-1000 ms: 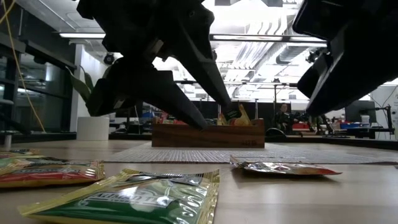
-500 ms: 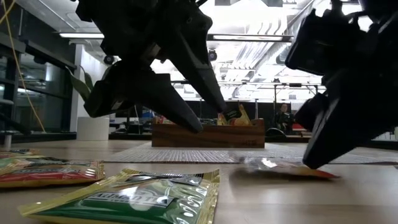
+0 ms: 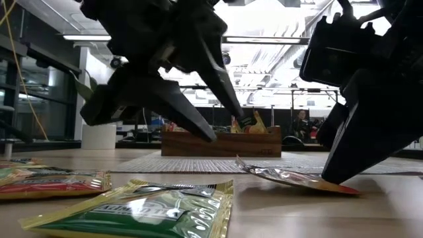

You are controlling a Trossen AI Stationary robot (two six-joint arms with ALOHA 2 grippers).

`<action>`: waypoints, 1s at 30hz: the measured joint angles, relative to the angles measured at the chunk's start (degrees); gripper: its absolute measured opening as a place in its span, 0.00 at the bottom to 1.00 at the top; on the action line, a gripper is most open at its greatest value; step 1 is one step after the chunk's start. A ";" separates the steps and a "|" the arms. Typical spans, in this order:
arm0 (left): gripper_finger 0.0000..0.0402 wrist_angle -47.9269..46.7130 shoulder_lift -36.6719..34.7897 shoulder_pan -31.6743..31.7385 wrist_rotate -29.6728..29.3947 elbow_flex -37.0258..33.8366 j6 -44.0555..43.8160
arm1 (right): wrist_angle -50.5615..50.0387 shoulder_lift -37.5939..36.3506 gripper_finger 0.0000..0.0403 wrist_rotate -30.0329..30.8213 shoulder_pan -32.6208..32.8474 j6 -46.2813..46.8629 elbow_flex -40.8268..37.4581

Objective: Pick & Place Tea
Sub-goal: Put the orange tea bag into the right section of the wooden organizer

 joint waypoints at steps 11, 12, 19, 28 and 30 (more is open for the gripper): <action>0.33 2.43 3.26 4.18 8.05 0.04 -12.33 | 1.07 0.15 0.00 0.24 0.04 -0.22 -0.17; 0.33 3.41 3.24 4.57 8.92 0.09 -12.35 | 1.09 0.15 0.00 0.22 0.04 -0.25 -0.15; 0.33 3.93 3.44 5.57 10.05 -0.07 -12.37 | 1.58 0.17 0.00 0.85 0.04 -0.28 -0.21; 0.33 7.92 4.47 5.57 10.47 0.08 -12.44 | 1.99 0.22 0.00 1.76 0.04 -0.44 -0.21; 0.33 7.68 5.27 5.57 10.51 -0.09 -12.67 | 2.09 0.22 0.00 1.83 0.04 -0.44 -0.21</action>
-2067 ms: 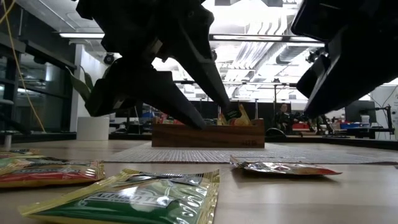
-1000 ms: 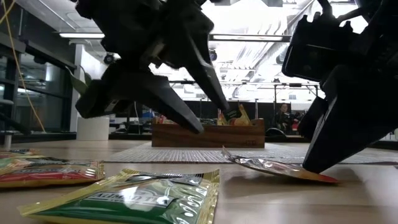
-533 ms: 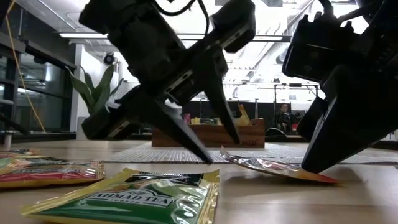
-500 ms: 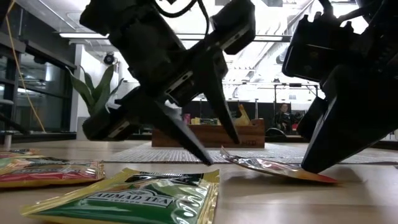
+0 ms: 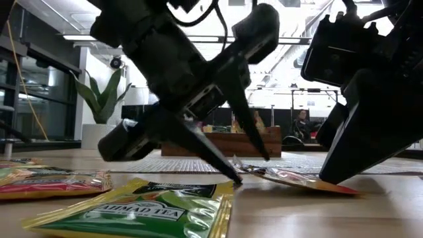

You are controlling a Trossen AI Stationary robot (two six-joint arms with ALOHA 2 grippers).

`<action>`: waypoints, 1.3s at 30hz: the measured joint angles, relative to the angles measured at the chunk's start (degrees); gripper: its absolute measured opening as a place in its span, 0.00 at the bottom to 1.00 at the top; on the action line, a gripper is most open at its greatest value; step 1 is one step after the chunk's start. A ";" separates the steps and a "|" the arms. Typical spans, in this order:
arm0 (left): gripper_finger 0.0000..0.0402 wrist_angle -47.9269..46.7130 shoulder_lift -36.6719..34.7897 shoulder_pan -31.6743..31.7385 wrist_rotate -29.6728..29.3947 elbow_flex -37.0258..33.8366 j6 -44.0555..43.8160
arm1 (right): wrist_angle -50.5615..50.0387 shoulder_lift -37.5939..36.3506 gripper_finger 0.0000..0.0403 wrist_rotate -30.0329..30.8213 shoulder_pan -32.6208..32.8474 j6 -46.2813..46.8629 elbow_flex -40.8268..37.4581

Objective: Pick & Place Tea
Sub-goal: Put the orange tea bag into the right section of the wooden organizer

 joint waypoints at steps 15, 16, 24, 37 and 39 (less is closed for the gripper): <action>0.27 2.10 1.06 0.00 1.17 0.14 1.19 | 0.77 0.02 0.00 0.35 0.00 0.20 0.00; 0.24 1.98 1.06 0.00 1.14 0.14 1.47 | 0.77 0.02 0.00 0.35 0.00 0.20 0.00; 0.02 1.22 1.06 0.00 1.75 0.14 4.24 | 0.77 0.02 0.00 0.33 -0.02 0.07 0.00; 0.00 0.72 1.06 0.00 1.94 0.12 5.64 | -0.68 -4.19 0.00 -0.36 -0.01 -1.31 -0.35; 0.00 0.78 1.06 0.00 1.99 0.12 6.40 | -3.21 -7.14 0.00 1.08 0.00 -1.54 -0.29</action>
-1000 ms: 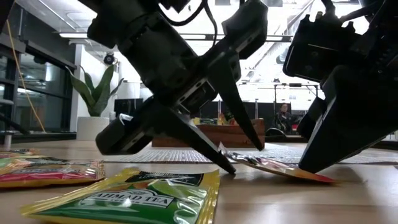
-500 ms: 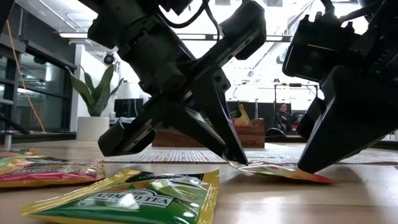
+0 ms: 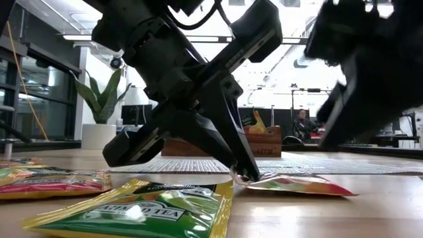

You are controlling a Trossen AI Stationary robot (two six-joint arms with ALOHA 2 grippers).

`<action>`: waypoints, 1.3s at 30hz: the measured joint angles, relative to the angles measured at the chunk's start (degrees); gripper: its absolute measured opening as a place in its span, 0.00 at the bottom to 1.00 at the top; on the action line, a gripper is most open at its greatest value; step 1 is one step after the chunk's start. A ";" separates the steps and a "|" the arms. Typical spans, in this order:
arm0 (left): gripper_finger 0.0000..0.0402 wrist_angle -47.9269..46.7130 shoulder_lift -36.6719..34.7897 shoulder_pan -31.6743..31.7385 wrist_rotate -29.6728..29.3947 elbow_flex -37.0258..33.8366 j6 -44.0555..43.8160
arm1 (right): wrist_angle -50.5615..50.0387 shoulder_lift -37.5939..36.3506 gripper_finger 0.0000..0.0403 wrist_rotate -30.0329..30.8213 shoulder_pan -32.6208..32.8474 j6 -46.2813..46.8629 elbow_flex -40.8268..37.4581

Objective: Pick & Place Tea
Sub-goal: Put the orange tea bag into the right section of the wooden organizer

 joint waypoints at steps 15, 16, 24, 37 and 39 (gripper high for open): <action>0.00 -5.86 0.00 0.70 2.81 6.87 16.84 | -23.17 -27.09 0.00 8.28 0.17 -0.26 0.18; 0.00 -9.37 -0.02 0.89 3.30 8.36 18.52 | -25.58 -28.88 0.00 8.98 0.17 0.43 0.18; 0.00 -40.41 -0.04 6.00 2.74 25.11 40.27 | -44.89 -42.95 0.00 16.64 0.40 7.69 0.18; 0.00 -66.81 -0.10 18.24 -4.43 48.45 69.58 | -54.47 -51.99 0.00 26.84 1.81 14.59 0.18; 0.00 -67.83 -0.10 20.35 -5.05 49.30 72.71 | -54.48 -52.00 0.00 26.92 1.81 15.10 0.20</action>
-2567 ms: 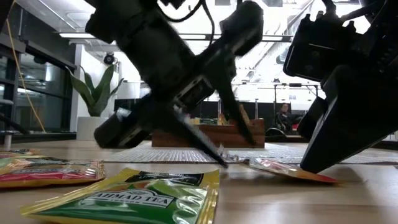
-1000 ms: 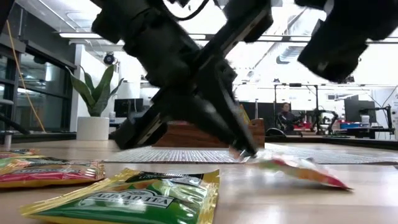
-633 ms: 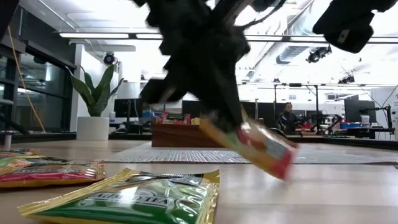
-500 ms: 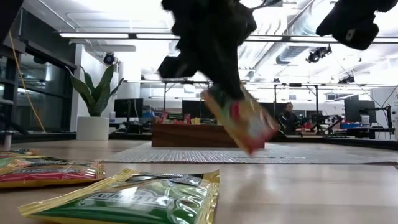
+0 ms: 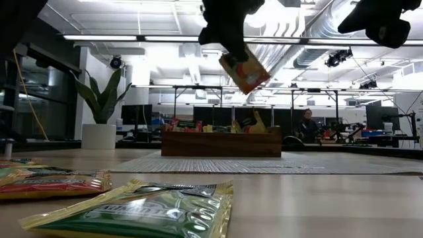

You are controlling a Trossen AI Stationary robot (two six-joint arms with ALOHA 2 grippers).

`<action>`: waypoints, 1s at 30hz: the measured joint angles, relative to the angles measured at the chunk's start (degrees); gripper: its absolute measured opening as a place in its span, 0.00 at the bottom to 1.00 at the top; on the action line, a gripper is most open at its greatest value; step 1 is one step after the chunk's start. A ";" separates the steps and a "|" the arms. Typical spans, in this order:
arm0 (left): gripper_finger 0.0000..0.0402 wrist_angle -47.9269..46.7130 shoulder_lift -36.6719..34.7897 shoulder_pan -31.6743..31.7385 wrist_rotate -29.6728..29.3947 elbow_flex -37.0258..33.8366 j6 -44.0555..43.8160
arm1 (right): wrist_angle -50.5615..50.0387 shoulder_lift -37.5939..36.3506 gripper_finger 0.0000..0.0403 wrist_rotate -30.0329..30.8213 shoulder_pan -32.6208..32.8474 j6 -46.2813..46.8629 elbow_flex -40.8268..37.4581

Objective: Pick & Place Tea
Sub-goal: Put the orange tea bag into the right section of the wooden organizer

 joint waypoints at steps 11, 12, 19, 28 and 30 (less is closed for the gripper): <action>0.00 -0.06 0.01 7.65 -0.73 0.01 14.29 | -1.01 0.07 0.00 2.31 -0.02 1.87 0.07; 0.00 0.15 0.01 8.01 -1.19 0.01 15.33 | -1.27 0.07 0.00 2.24 -0.02 1.63 0.07; 0.00 1.28 0.01 9.81 -3.58 0.01 19.46 | -2.56 0.07 0.00 1.84 -0.04 -1.29 0.07; 0.00 3.75 0.01 10.48 -4.40 0.01 21.96 | -4.60 0.07 0.00 0.41 -0.04 -3.27 0.07; 0.00 3.92 0.52 10.89 -4.11 0.02 22.76 | -5.07 0.07 0.00 -0.12 -0.04 -3.22 0.07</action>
